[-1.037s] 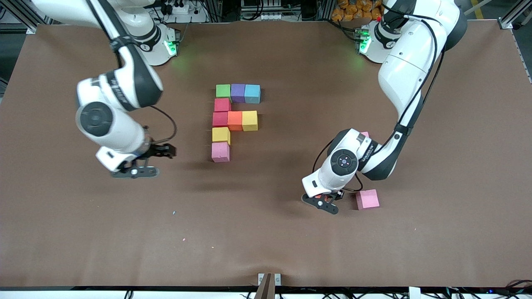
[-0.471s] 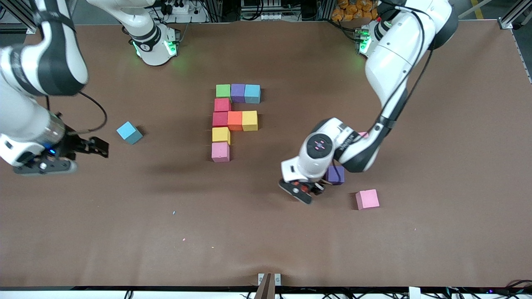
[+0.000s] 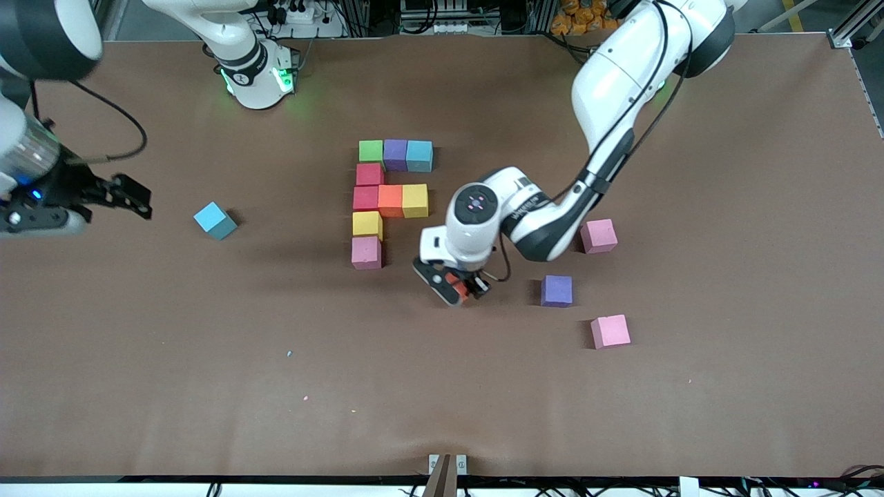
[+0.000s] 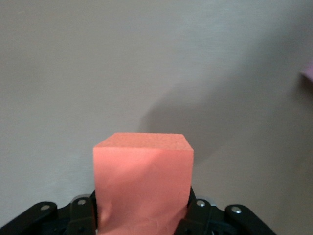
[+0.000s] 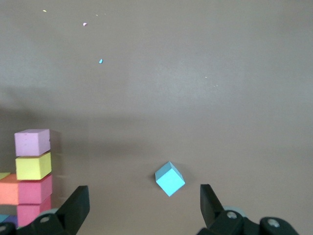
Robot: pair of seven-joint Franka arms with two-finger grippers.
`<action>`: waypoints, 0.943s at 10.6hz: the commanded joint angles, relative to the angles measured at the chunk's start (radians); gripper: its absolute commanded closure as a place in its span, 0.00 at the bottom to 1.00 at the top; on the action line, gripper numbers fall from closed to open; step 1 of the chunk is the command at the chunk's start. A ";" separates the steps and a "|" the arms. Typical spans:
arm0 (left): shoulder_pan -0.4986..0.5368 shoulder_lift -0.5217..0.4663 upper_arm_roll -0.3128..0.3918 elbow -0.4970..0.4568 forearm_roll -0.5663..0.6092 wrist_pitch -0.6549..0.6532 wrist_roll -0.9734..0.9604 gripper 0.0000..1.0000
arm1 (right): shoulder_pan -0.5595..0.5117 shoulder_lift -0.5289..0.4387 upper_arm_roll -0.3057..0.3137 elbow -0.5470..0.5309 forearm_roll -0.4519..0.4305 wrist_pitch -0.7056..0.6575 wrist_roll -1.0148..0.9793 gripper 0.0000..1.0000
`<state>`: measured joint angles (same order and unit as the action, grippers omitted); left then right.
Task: Arrange 11 blocks into digit 3
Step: 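Carry the orange cube beside the pink cube with the left gripper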
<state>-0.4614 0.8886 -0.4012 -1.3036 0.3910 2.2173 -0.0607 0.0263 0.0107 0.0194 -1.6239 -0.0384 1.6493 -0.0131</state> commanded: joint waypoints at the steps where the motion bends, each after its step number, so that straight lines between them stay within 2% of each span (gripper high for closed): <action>1: -0.055 -0.007 -0.002 0.047 -0.001 -0.079 0.042 0.72 | 0.011 -0.006 -0.018 0.112 0.023 -0.126 -0.019 0.00; 4: -0.083 0.010 -0.004 0.079 -0.007 -0.076 0.177 0.72 | 0.011 -0.005 -0.018 0.153 0.023 -0.186 -0.094 0.00; 10: -0.137 0.096 -0.004 0.168 -0.084 -0.065 0.427 0.70 | 0.010 0.002 -0.029 0.154 0.019 -0.183 -0.102 0.00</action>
<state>-0.5775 0.9443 -0.4105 -1.2053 0.3304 2.1630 0.3010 0.0271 0.0054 -0.0009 -1.4877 -0.0265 1.4726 -0.1052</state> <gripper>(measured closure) 0.414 0.000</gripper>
